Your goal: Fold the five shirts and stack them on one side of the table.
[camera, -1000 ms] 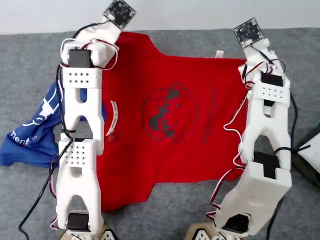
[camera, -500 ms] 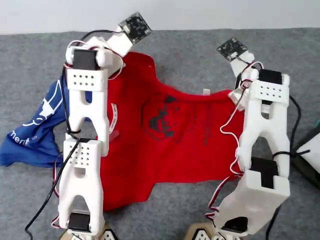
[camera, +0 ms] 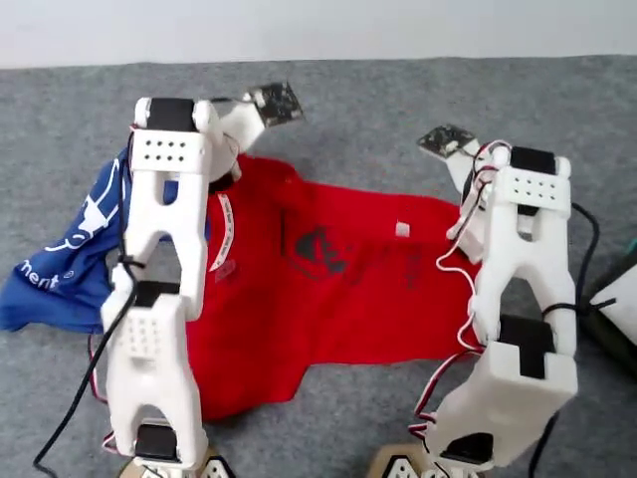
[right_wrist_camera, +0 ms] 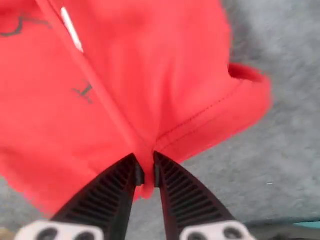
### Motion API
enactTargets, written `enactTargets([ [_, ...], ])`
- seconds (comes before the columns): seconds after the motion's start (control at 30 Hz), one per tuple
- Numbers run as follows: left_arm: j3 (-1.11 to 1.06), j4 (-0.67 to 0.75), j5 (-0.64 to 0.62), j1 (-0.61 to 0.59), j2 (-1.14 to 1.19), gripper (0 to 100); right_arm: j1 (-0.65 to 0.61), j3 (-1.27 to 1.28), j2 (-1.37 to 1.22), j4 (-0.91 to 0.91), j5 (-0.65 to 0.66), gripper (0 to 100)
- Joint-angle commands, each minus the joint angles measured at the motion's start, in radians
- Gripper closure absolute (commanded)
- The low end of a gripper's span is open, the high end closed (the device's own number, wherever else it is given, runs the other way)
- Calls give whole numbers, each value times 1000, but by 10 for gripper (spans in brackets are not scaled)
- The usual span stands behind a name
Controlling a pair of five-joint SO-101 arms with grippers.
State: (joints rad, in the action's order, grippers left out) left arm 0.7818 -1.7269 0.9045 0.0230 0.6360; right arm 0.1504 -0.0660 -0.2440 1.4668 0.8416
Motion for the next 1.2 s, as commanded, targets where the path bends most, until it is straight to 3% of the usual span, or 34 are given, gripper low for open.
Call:
enactTargets([
  [0.0,-243,-25,-2,12,-210,998,12,41,114,8,2,987],
  [0.2,-449,-25,-101,20,-319,998,16,232,229,-42,2,987],
  [0.53,-638,-26,-127,12,-396,998,18,496,381,-159,9,987],
  [0.93,-826,-26,-123,2,-562,998,54,489,398,-151,9,987],
  [1.17,-650,-23,-221,-57,-813,998,48,287,631,-153,3,987],
])
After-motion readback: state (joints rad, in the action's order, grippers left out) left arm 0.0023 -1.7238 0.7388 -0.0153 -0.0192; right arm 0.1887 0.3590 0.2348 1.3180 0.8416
